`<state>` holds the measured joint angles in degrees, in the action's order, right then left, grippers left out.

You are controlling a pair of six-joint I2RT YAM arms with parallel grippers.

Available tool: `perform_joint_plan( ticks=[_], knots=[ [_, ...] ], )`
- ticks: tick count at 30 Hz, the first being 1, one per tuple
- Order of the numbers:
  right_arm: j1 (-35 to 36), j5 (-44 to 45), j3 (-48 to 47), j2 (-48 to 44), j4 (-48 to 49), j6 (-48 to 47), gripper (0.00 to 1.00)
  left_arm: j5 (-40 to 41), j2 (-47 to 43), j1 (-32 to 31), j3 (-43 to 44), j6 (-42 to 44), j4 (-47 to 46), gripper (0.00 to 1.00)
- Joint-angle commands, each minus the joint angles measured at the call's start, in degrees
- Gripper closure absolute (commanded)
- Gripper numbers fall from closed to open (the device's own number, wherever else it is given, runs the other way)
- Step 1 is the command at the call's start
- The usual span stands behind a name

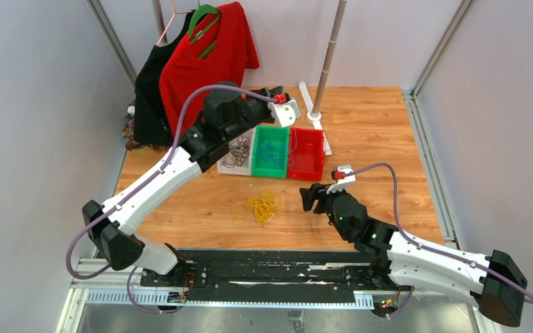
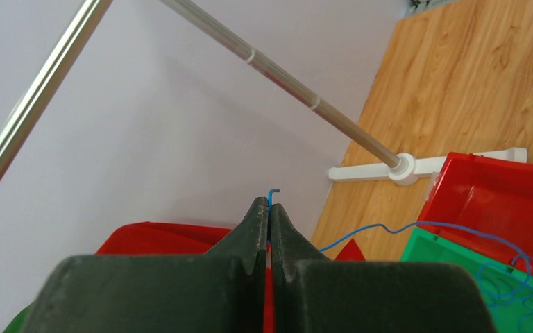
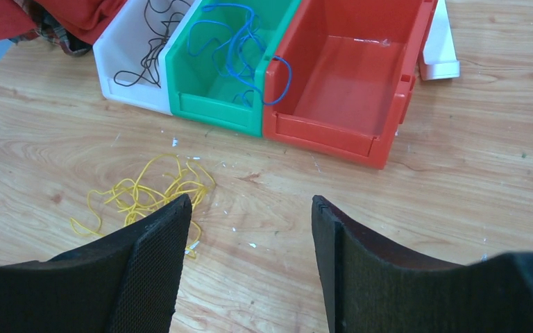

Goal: Untangle the cables

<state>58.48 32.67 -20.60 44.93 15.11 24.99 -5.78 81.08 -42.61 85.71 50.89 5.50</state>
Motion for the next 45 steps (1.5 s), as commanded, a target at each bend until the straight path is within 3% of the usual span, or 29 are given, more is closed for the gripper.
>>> perform_joint_plan(
  ticks=[1,5,14,29,45],
  knots=[
    [-0.73,1.68,1.29,-0.67,0.85,-1.44,0.36,4.92,1.66,-0.2,1.64,1.2,-5.68,1.0],
    [-0.73,1.25,1.46,-0.54,0.8,-1.74,0.38,7.97,2.41,0.27,1.43,1.18,-11.15,1.0],
    [-0.82,1.95,2.37,-0.05,1.32,-2.19,0.42,4.0,0.83,1.18,6.1,-4.38,-18.27,1.0],
    [-0.82,2.79,2.99,-0.59,1.55,-2.84,0.43,4.75,0.71,3.02,-4.7,-2.86,-18.5,1.0],
    [-0.91,2.78,3.55,-2.48,0.56,-2.88,0.43,3.91,5.08,5.0,-2.5,-1.14,-16.92,1.0]
  ],
)
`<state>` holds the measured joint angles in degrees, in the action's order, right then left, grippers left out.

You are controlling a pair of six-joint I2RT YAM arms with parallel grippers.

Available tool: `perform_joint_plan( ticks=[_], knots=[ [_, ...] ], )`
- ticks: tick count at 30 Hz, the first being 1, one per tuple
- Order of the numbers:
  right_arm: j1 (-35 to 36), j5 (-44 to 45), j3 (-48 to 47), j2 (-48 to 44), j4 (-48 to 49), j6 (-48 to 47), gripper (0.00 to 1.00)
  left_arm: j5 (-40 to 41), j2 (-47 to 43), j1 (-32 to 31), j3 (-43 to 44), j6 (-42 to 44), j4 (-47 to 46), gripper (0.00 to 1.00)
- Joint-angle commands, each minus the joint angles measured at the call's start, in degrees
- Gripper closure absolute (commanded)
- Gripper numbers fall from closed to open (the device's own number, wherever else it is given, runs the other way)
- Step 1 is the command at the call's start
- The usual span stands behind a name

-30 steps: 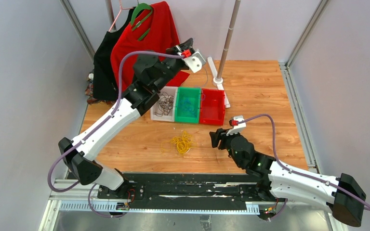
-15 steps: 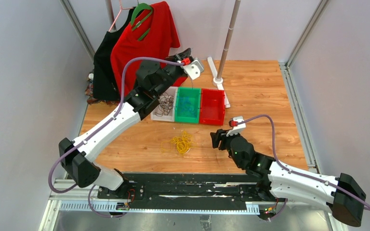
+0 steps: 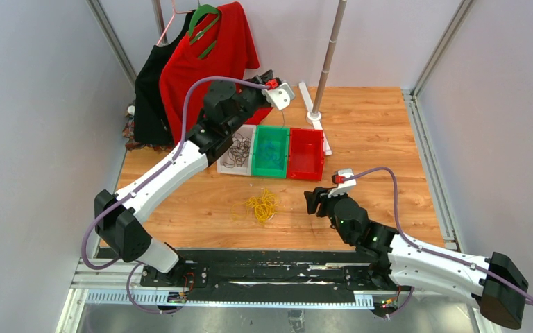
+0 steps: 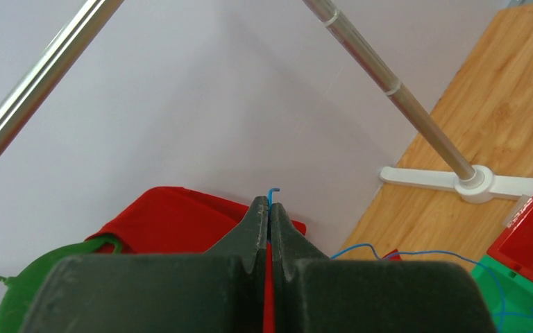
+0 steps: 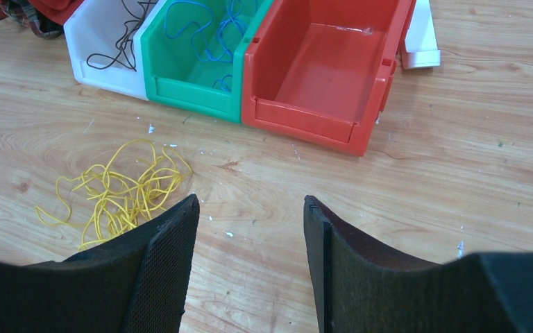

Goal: Untangle the cables

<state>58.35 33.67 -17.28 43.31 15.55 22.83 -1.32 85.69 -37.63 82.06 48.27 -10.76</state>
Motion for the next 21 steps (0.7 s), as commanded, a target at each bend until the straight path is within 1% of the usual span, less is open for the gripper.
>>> perform_joint_plan(
  ticks=[1,5,8,14,19,21],
  knots=[
    [-0.82,1.8,0.23,-1.12,-0.06,-0.84,0.43,-0.34,0.6,0.03,0.64,1.78,0.32,1.0],
    [-0.78,2.39,0.36,-2.42,-0.76,-1.15,0.43,-0.48,0.94,0.04,-1.75,2.29,5.19,1.0],
    [-0.86,3.04,0.58,-3.33,-0.87,-1.42,0.43,-0.97,1.68,0.03,-2.44,0.03,9.7,1.0],
    [-1.3,3.07,0.49,-3.89,-0.81,-1.44,0.43,-2.83,6.09,0.01,1.65,-8.55,25.08,1.0],
    [-1.62,2.94,0.62,-3.23,0.37,-1.23,0.43,-1.04,12.4,0.01,7.06,-12.48,35.89,1.0],
    [-1.78,2.82,0.5,-2.6,0.65,-1.3,0.43,0.04,14.68,0.01,8.78,-13.53,38.32,1.0]
  ],
)
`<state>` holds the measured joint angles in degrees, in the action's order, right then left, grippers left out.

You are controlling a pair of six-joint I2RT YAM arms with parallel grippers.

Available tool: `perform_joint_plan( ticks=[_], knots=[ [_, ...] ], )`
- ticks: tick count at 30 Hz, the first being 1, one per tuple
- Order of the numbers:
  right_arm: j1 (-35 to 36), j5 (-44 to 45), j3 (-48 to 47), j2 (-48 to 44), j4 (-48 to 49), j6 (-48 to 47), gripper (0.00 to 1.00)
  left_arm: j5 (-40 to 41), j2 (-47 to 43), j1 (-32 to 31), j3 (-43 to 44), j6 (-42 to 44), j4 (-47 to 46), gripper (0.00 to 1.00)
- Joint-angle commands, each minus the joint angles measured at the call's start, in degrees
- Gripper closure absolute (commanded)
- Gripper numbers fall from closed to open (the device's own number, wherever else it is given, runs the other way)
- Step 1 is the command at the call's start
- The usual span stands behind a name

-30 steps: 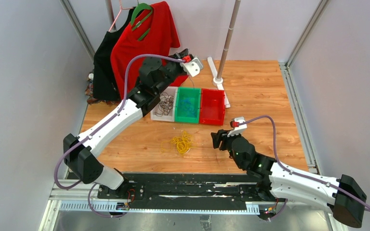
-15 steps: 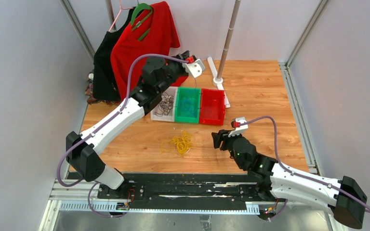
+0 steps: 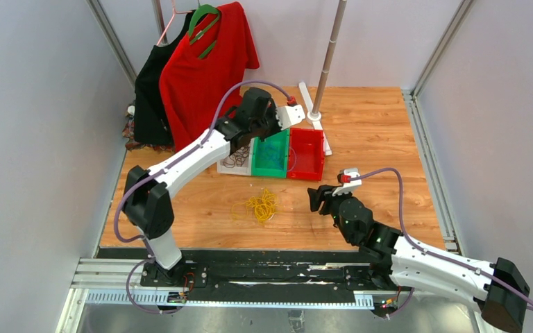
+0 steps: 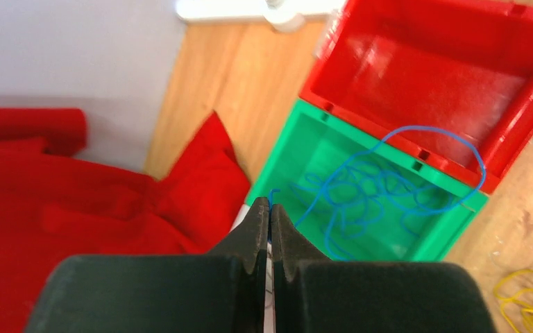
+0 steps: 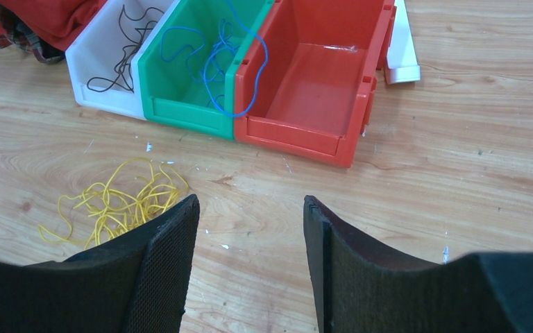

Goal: Untangle the cables

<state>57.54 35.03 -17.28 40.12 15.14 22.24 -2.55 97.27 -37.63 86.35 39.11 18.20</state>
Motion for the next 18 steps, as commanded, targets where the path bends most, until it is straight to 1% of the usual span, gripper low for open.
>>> perform_joint_plan(
  ticks=[1,5,11,14,18],
  knots=[
    [-1.08,1.35,0.45,0.93,1.18,-0.71,0.43,1.77,4.16,0.01,5.07,-4.56,10.16,1.0],
    [-1.46,0.77,0.4,1.82,1.79,-0.58,0.43,5.04,7.08,0.01,5.65,-3.22,9.42,1.0],
    [-2.55,-0.22,0.23,2.82,2.0,-0.21,0.43,9.45,10.27,0.4,4.46,1.87,4.05,1.0],
    [-3.55,-1.07,0.01,3.24,1.97,0.14,0.43,9.65,11.93,0.45,3.69,3.95,1.66,1.0],
    [-4.91,-2.42,-0.68,3.84,1.96,0.39,0.44,8.6,14.39,0.53,2.14,2.77,-1.76,1.0]
  ],
)
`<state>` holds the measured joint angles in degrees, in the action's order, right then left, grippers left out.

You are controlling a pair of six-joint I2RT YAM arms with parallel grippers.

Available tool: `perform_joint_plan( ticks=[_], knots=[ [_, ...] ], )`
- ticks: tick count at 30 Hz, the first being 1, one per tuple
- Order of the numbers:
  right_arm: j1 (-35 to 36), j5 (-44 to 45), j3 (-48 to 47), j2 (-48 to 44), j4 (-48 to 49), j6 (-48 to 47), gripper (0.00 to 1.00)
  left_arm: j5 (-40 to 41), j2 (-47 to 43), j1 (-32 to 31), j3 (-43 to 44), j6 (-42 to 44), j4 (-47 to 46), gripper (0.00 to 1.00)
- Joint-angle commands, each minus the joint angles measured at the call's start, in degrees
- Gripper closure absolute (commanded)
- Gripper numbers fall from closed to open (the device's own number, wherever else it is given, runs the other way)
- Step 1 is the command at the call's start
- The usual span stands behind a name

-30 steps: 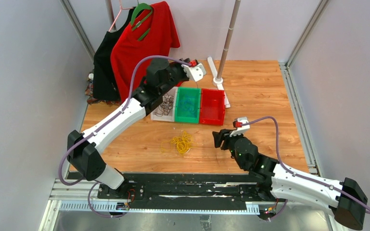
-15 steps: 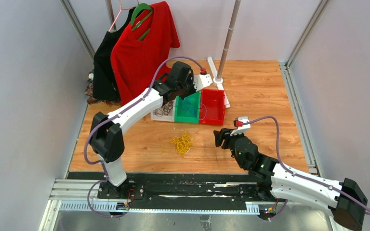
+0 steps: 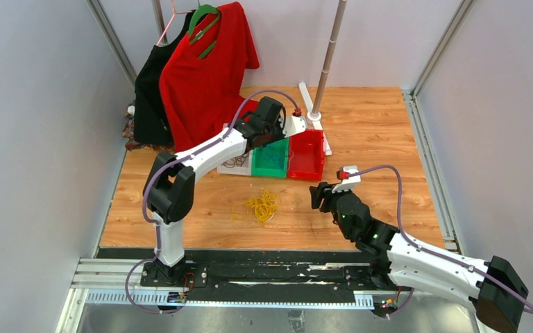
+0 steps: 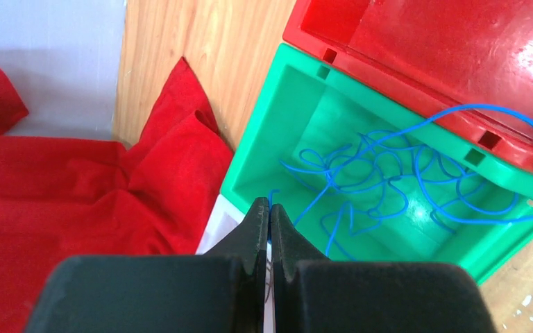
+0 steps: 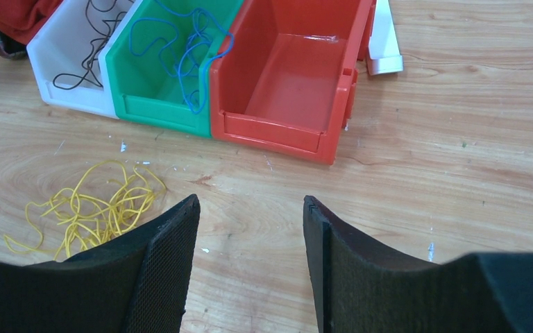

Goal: Untangle the cables

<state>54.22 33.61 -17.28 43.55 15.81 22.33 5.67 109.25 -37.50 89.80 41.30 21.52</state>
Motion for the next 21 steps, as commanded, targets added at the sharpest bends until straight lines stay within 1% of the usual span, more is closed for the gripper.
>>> perform_joint_plan(
  ticks=[1,6,10,11,13,16,18,19,21],
  knots=[
    [-1.97,-1.38,-0.91,0.61,1.18,0.19,0.44,0.25,3.21,0.41,-1.52,-0.02,-5.47,1.0],
    [-2.84,-2.51,-2.2,1.62,0.35,-0.17,0.44,-1.23,6.26,0.81,-1.89,-2.91,-6.45,0.99],
    [-3.2,-2.9,-2.5,1.03,-0.14,0.11,0.44,-4.08,6.11,2.26,-0.73,-6.2,-4.81,0.79],
    [-3.31,-2.99,-2.56,0.89,-0.28,0.2,0.44,-4.98,5.69,2.7,-0.38,-6.96,-4.03,0.72],
    [-3.64,-3.47,-2.79,0.71,-0.47,0.44,0.44,-7.18,4.7,3.47,0.48,-7.65,-2.14,0.55],
    [-3.88,-4.08,-3.29,0.79,-0.97,0.78,0.44,-9.82,2.86,4.19,2.09,-8.08,0.92,0.36],
    [-3.9,-4.32,-3.6,0.84,-1.47,0.92,0.45,-12.62,1.44,4.56,3.46,-8.61,3.39,0.2],
    [-3.89,-4.41,-3.87,0.84,-1.71,0.96,0.45,-13.81,0.74,4.62,4.32,-8.6,5.0,0.15],
    [-3.97,-4.53,-4.17,0.7,-2.13,0.97,0.45,-16.11,-0.68,4.7,6.29,-8.54,8.45,0.12]
  ],
)
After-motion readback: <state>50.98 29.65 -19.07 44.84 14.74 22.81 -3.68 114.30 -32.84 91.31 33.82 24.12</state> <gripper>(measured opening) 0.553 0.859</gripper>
